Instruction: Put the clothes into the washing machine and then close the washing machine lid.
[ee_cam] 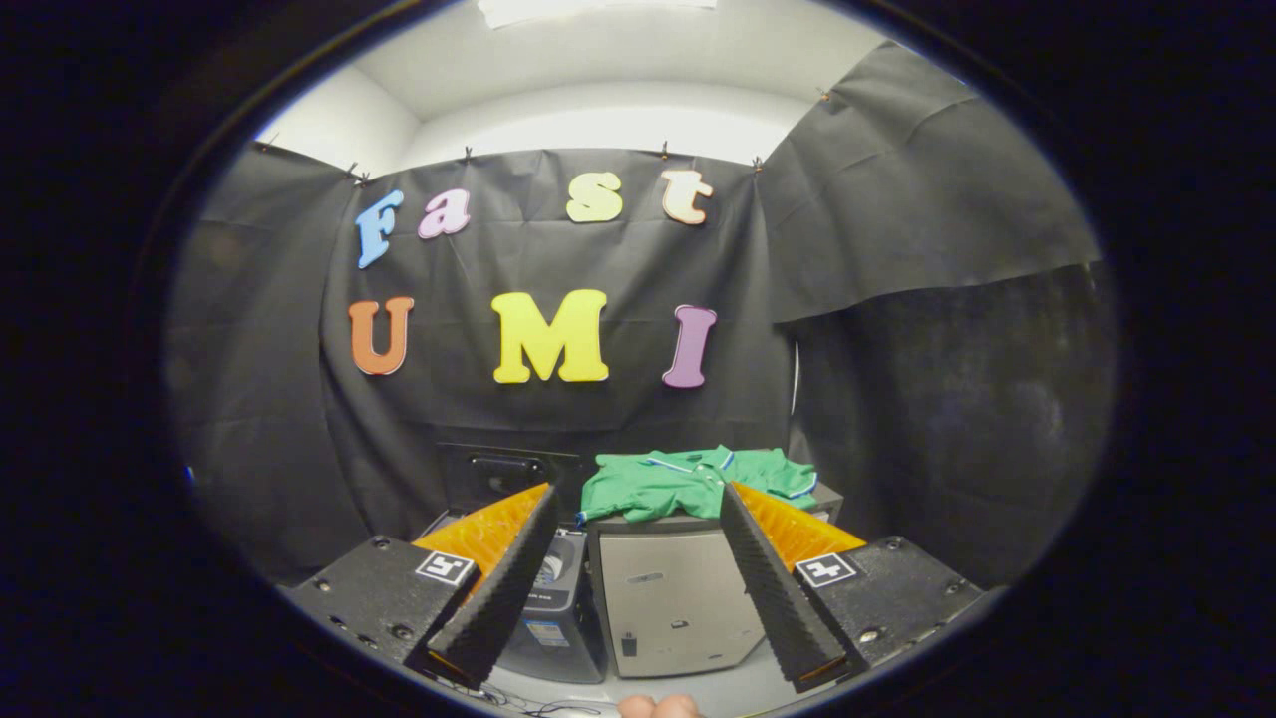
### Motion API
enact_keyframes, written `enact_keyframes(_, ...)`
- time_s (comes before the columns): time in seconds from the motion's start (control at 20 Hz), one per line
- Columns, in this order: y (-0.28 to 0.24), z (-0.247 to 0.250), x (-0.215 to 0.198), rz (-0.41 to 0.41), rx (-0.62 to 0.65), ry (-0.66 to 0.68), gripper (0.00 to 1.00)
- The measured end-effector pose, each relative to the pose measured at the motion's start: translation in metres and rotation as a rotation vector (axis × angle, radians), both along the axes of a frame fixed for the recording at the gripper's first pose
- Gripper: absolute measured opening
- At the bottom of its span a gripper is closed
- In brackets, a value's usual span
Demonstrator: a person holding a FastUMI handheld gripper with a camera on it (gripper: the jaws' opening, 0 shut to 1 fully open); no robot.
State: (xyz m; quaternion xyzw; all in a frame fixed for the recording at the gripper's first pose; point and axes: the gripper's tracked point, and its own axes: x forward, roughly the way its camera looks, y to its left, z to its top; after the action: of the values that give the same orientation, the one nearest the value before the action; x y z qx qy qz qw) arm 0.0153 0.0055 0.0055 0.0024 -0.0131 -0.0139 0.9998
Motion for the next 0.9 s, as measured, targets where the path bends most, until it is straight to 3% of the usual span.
enact_keyframes(0.55, -0.016, 0.021, 0.015, -0.048, -0.018, -0.001, 1.0)
enact_keyframes(0.9, -0.054, 0.039, 0.111, -0.06, -0.039, 0.016, 1.0)
